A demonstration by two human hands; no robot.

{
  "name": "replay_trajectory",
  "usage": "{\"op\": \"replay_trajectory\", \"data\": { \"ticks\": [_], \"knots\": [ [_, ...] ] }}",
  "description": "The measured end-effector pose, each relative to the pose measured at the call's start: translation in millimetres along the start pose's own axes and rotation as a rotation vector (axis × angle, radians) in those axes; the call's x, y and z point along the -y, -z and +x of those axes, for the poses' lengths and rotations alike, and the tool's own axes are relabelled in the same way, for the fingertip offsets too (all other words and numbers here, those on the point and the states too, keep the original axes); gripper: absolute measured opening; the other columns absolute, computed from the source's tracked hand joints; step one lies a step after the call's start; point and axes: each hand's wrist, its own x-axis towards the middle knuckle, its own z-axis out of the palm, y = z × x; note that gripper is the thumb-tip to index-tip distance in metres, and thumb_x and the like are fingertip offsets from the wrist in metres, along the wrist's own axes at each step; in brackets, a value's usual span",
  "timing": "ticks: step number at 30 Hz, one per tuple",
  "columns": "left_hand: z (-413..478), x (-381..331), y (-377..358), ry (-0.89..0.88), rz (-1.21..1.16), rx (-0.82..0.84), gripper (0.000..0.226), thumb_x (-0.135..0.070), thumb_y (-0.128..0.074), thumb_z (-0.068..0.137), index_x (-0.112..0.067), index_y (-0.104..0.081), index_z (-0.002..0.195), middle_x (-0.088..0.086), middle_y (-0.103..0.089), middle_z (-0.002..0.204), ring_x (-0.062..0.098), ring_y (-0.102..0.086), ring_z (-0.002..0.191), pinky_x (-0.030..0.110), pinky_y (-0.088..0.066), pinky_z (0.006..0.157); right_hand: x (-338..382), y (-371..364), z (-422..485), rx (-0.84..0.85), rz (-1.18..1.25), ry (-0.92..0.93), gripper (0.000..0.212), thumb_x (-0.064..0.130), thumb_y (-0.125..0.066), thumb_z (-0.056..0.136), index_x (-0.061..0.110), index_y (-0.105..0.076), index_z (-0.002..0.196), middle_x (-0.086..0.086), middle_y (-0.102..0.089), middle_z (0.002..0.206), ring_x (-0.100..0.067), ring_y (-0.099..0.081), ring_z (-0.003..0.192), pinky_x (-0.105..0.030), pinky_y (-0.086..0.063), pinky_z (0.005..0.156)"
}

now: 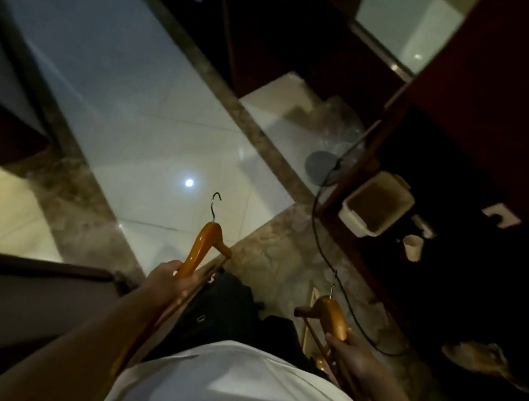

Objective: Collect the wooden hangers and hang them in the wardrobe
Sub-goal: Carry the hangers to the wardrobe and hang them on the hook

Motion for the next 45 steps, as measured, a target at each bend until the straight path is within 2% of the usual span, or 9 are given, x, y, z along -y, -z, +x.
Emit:
{"op": "replay_trajectory", "data": {
  "ticks": [6,11,18,27,31,35,38,42,45],
  "knots": [
    [-6.9,61.5,51.6,0.129,-0.136,-0.031,0.018,-0.02,-0.051,0.094,-0.005,-0.059,0.098,0.005,-0.058,0.071,0.015,-0.056,0.063,0.023,-0.048,0.06,51.2,-34.4,17.2,0.032,-0.149,-0.027,0.023,0.027,-0.049,0.095,0.01,-0.051,0.111,-0.015,-0.059,0.087,-0.023,-0.056,0.07,-0.029,-0.046,0.058],
    [4.9,92.1,94.5,0.209,-0.285,-0.103,0.007,-0.016,-0.055,0.091,-0.01,-0.058,0.088,0.01,-0.061,0.085,0.021,-0.061,0.079,0.027,-0.049,0.069,117.8,-73.0,36.5,0.056,-0.262,-0.048,0.027,0.024,-0.053,0.093,-0.001,-0.055,0.104,-0.014,-0.053,0.073,-0.022,-0.05,0.061,-0.027,-0.042,0.053],
    [24.1,114.6,158.0,0.238,-0.385,-0.14,0.012,-0.017,-0.057,0.09,-0.009,-0.06,0.099,0.01,-0.063,0.093,0.02,-0.062,0.085,0.024,-0.047,0.066,225.6,-139.2,57.2,0.09,-0.401,0.044,0.03,0.031,-0.052,0.093,0.006,-0.055,0.109,-0.016,-0.06,0.087,-0.026,-0.059,0.074,-0.031,-0.047,0.063],
    [57.1,118.6,199.4,0.359,-0.576,-0.194,0.012,-0.014,-0.056,0.09,-0.015,-0.056,0.102,0.011,-0.061,0.103,0.021,-0.061,0.09,0.028,-0.05,0.07,360.6,-189.8,94.9,0.178,-0.524,0.204,0.02,0.03,-0.051,0.093,0.014,-0.055,0.104,-0.009,-0.061,0.079,-0.023,-0.059,0.071,-0.034,-0.05,0.068],
    [90.1,101.3,223.8,0.434,-0.554,-0.224,0.021,-0.015,-0.058,0.089,-0.009,-0.057,0.109,0.015,-0.063,0.101,0.026,-0.063,0.091,0.038,-0.053,0.078,419.6,-194.3,124.2,0.204,-0.587,0.244,0.022,0.029,-0.049,0.094,0.012,-0.056,0.106,-0.01,-0.062,0.081,-0.022,-0.06,0.071,-0.03,-0.05,0.066],
    [131.8,51.5,255.2,0.468,-0.553,-0.265,0.021,-0.013,-0.056,0.09,-0.006,-0.057,0.109,0.013,-0.063,0.092,0.023,-0.062,0.078,0.028,-0.049,0.061,475.5,-178.6,150.8,0.219,-0.62,0.204,0.015,0.027,-0.049,0.095,0.017,-0.051,0.105,-0.011,-0.061,0.083,-0.02,-0.058,0.069,-0.027,-0.048,0.062],
    [167.3,1.5,289.0,0.418,-0.505,-0.297,0.021,-0.017,-0.056,0.09,-0.005,-0.057,0.107,0.01,-0.062,0.085,0.019,-0.061,0.072,0.026,-0.048,0.058,509.6,-161.2,168.3,0.206,-0.637,0.153,0.02,0.025,-0.051,0.094,0.011,-0.054,0.108,-0.014,-0.062,0.084,-0.024,-0.059,0.072,-0.034,-0.05,0.067],
    [216.9,-68.0,340.2,0.289,-0.466,-0.33,0.021,-0.021,-0.055,0.091,-0.009,-0.055,0.109,0.006,-0.062,0.08,0.014,-0.059,0.063,0.02,-0.043,0.051,552.0,-137.1,186.8,0.198,-0.671,0.085,0.016,0.02,-0.049,0.095,0.011,-0.047,0.109,-0.008,-0.054,0.076,-0.016,-0.052,0.064,-0.023,-0.043,0.055],
    [249.3,-110.1,378.1,0.192,-0.455,-0.329,0.025,-0.02,-0.055,0.091,-0.007,-0.054,0.113,0.006,-0.062,0.079,0.014,-0.058,0.061,0.02,-0.044,0.05,577.2,-121.5,199.4,0.161,-0.636,-0.005,0.026,0.022,-0.05,0.094,0.008,-0.047,0.115,-0.012,-0.053,0.077,-0.018,-0.051,0.061,-0.026,-0.043,0.053]
  ]
}}
